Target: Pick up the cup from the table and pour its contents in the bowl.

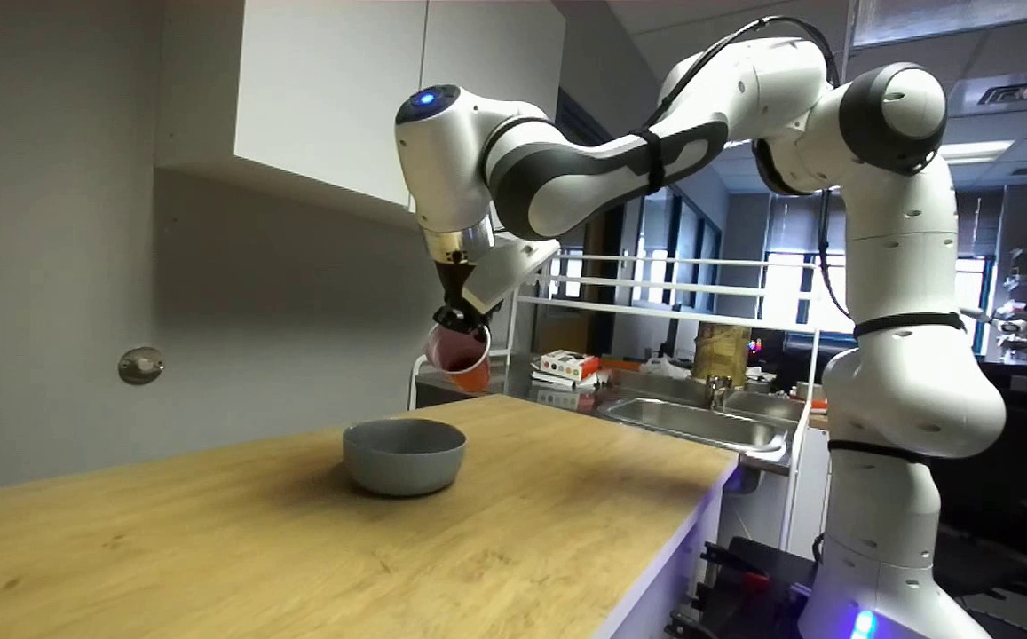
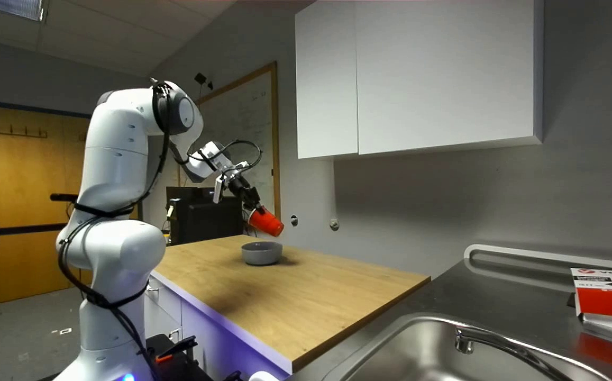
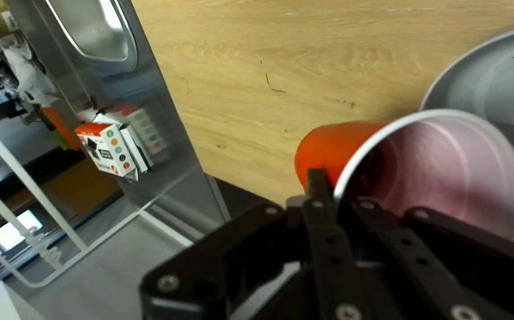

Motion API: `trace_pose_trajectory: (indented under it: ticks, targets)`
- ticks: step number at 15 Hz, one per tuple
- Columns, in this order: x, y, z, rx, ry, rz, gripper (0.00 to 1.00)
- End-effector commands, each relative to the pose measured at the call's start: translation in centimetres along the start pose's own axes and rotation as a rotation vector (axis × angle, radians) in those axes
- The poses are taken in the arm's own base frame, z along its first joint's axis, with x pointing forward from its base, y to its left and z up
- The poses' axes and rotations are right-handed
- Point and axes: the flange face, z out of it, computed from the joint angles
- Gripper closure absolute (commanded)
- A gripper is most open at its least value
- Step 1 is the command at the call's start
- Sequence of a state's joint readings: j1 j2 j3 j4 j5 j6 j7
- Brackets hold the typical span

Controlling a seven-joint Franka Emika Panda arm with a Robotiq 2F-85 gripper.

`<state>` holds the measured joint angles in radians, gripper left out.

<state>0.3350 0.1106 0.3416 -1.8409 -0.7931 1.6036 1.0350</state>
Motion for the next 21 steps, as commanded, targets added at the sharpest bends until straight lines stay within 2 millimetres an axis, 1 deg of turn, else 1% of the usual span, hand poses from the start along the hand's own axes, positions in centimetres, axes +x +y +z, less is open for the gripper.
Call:
trace_pose_trajectory:
  ticks: [1,3,5,8,12,16,17,19,21]
  targets:
    - [1.2,-2.7,-1.6,-0.079,0.109,0.033,0.94]
    - [1.2,-3.9,-1.9,-0.124,0.184,0.062,0.94]
    - [1.0,-4.7,-1.9,-0.164,0.249,0.089,0.94]
    - [0.5,-5.2,-1.5,-0.231,0.344,0.12,0.94]
    - [-0.6,-4.4,0.1,-0.328,0.439,0.16,0.94]
    - [-2.7,-3.5,1.5,-0.414,0.482,0.196,0.94]
    - [-3.1,-2.9,1.8,-0.431,0.495,0.206,0.95]
    - [-4.2,-2.4,2.0,-0.46,0.515,0.22,0.95]
    - [-5.5,-2.2,1.1,-0.486,0.535,0.224,0.95]
